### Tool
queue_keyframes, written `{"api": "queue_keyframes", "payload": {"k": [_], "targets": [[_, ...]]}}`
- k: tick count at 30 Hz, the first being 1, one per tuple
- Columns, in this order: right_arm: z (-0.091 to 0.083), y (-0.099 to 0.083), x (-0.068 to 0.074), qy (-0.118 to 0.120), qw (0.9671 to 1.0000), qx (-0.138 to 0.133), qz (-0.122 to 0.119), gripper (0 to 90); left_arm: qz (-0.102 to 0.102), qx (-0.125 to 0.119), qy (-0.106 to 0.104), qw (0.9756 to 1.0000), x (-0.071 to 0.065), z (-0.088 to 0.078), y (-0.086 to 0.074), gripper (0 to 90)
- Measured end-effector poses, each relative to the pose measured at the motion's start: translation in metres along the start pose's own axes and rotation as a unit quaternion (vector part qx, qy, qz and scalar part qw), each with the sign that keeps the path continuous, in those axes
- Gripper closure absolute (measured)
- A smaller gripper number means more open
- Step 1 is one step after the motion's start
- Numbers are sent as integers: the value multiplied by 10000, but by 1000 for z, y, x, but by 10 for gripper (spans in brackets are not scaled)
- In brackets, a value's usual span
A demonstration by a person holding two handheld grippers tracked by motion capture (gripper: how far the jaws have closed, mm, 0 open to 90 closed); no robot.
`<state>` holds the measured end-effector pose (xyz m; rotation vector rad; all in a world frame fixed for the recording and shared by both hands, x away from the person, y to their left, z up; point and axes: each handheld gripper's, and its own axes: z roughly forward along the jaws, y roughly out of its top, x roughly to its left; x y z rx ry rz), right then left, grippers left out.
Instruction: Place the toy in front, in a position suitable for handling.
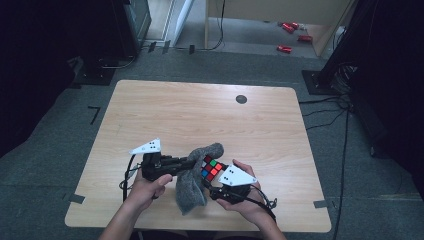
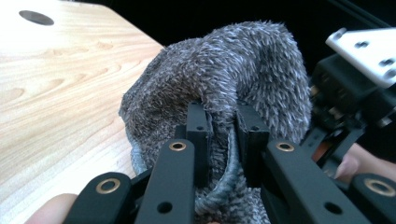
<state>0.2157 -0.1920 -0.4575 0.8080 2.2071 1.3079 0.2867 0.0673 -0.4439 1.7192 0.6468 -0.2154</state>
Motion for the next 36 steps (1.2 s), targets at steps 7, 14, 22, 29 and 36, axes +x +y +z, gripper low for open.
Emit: {"api": "queue_keyframes", "payload": {"k": [7, 14, 22, 29, 36], "targets": [[-6, 7, 3, -23, 9999, -94, -94, 345, -1, 285, 229, 9993, 5, 7, -6, 798], [1, 1, 2, 35, 10000, 17, 3, 345, 136, 26, 32, 9999, -1, -1, 0, 799], [-7, 9, 3, -24, 9999, -146, -74, 345, 111, 253, 248, 9993, 2, 5, -5, 804], [1, 0, 1, -32, 10000, 57, 25, 344, 190, -4, -11, 9998, -3, -2, 1, 800], [-7, 9, 3, -23, 9998, -152, -98, 345, 57, 199, 131, 9997, 4, 5, -7, 803]]}}
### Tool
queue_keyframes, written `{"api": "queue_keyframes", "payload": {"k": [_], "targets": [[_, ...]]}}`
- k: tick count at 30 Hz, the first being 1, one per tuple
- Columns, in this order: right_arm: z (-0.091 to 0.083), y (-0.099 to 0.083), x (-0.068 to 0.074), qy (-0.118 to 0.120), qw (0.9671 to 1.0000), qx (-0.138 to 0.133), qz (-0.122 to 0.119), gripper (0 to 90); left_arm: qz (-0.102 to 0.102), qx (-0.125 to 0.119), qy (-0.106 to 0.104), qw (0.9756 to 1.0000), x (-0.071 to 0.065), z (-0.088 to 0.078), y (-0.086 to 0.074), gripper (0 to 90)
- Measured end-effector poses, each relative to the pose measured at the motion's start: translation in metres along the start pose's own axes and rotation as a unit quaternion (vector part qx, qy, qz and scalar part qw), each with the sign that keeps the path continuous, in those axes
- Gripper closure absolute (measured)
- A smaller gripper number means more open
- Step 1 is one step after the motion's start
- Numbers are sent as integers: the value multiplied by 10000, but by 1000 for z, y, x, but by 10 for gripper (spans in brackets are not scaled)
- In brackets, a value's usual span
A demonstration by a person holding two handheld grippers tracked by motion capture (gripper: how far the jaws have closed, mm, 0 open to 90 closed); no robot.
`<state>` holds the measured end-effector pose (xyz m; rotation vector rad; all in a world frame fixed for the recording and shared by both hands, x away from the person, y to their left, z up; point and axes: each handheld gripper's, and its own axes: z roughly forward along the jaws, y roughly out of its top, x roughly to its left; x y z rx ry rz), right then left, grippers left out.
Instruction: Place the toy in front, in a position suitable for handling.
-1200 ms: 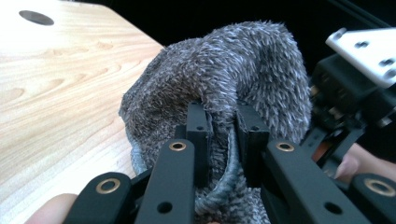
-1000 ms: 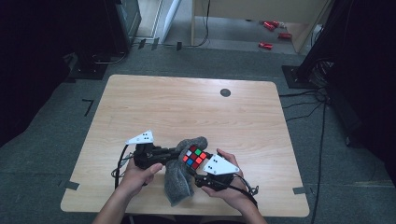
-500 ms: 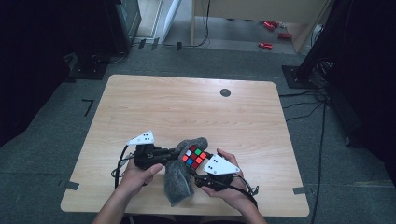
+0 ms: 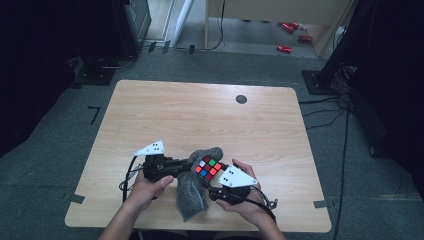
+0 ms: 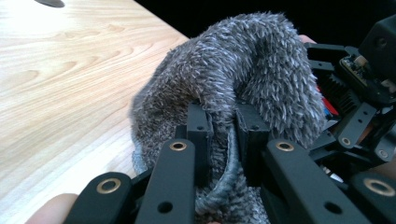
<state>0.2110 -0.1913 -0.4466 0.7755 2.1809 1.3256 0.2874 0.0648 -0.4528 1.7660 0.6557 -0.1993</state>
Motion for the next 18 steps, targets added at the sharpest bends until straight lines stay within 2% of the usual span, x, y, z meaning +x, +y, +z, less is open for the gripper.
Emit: {"api": "queue_keyframes", "payload": {"k": [3, 5, 11, 15, 17, 18], "targets": [[1, -3, -3, 94, 9998, -46, 142, 345, 53, -130, -99, 9999, -4, -4, 3, 804], [4, -5, -2, 70, 9998, 65, 152, 345, 24, -206, -187, 9996, -4, -7, 5, 803], [2, 0, 3, 19, 10000, 15, 40, 344, -105, 102, -56, 9999, 3, -2, 1, 803], [1, 1, 1, 72, 9999, -73, 130, 345, -52, -61, -155, 9998, 0, -6, 4, 804], [4, -2, 1, 91, 9999, 14, 122, 345, -70, -229, -340, 9991, -2, -10, 6, 803], [5, -4, 1, 83, 9999, 54, 92, 345, -54, -240, -347, 9991, -2, -10, 7, 802]]}}
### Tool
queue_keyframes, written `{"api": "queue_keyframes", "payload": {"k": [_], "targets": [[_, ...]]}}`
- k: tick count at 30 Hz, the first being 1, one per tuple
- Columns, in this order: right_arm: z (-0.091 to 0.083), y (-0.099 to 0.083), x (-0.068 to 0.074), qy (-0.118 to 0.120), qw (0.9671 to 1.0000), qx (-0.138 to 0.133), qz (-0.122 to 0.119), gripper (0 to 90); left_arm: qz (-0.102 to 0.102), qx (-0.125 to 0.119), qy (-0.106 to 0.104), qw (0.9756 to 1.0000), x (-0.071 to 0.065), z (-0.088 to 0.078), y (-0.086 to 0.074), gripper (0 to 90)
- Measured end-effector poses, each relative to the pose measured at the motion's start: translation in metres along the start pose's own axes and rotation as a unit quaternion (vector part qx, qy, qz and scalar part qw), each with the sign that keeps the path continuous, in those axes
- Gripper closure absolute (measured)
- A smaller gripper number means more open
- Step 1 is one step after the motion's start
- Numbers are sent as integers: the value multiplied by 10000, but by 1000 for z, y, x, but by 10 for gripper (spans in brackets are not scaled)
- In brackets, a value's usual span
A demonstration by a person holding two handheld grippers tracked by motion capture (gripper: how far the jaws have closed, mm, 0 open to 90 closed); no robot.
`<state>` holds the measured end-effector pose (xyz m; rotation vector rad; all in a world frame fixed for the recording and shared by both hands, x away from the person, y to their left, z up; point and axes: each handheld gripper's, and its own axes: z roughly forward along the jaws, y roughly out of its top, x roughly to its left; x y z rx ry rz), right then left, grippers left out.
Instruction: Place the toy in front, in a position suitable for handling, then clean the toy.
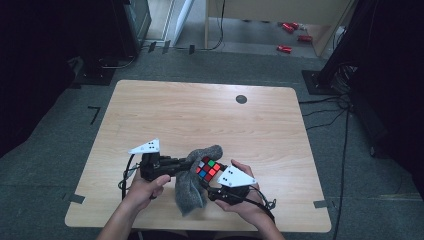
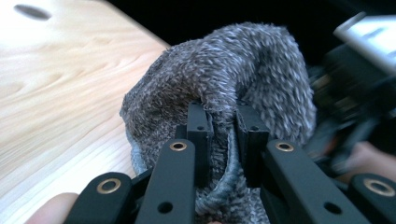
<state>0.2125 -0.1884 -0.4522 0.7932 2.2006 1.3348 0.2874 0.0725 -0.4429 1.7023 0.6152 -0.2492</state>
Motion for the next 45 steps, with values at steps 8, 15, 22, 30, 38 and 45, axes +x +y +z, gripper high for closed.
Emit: {"api": "queue_keyframes", "payload": {"k": [8, 15, 22, 30, 38, 45], "targets": [[-4, 3, 2, -47, 9999, -46, -130, 345, -94, 345, 266, 9990, 7, 9, -8, 800], [3, -3, -2, -20, 10000, 86, 16, 345, 70, 129, 233, 9996, -3, 3, 0, 799], [5, -3, 0, -105, 9998, 147, -45, 345, 175, 526, 681, 9961, 1, 11, -5, 796], [3, -4, 0, -55, 9999, 90, -32, 345, 96, 33, 114, 9999, -5, -1, 3, 793], [2, -1, 2, -84, 9999, 98, -90, 345, -32, 453, 442, 9980, 3, 6, -3, 786], [6, -5, -1, -39, 9999, 117, -2, 345, 4, 146, 122, 9998, -3, 1, 3, 790]]}}
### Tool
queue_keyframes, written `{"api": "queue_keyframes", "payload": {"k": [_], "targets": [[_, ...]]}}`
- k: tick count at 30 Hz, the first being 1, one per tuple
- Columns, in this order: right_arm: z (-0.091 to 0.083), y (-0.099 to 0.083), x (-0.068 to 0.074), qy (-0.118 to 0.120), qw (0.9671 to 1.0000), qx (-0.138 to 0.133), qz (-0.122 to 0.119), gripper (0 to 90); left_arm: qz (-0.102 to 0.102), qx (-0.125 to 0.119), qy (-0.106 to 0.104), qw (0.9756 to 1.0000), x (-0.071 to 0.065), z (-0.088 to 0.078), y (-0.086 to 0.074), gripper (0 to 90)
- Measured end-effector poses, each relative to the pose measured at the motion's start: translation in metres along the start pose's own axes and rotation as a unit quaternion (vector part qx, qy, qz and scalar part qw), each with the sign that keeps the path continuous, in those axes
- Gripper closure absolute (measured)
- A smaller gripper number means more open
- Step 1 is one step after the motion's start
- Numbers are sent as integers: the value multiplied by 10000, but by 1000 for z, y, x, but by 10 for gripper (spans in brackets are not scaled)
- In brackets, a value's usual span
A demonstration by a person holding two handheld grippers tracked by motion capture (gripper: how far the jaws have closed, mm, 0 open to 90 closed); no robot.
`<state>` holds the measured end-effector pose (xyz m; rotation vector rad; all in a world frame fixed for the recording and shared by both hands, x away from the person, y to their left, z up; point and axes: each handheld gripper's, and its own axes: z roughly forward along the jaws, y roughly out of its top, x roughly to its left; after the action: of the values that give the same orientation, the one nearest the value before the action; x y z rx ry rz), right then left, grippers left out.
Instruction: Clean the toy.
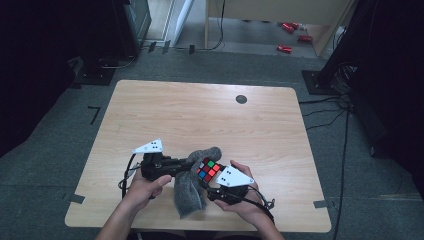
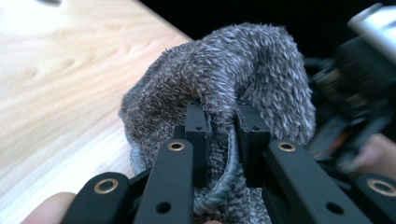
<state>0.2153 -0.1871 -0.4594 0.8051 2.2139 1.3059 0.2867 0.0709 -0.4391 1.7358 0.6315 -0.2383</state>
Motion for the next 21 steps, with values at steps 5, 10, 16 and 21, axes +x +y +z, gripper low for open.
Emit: {"api": "queue_keyframes", "payload": {"k": [5, 10, 16, 21], "targets": [[4, -1, 4, -67, 9998, 151, -127, 345, 104, 99, 226, 9996, -3, 3, 0, 777], [-2, 5, 7, -163, 9995, 99, -243, 344, -108, -22, 105, 9999, 5, -1, -3, 778], [-2, 6, 6, -70, 9999, 3, -134, 344, -15, 82, 279, 9996, 1, 3, -4, 785], [2, 0, 4, -19, 9998, 136, -129, 344, 137, -78, 38, 9999, -10, 2, 2, 780]]}}
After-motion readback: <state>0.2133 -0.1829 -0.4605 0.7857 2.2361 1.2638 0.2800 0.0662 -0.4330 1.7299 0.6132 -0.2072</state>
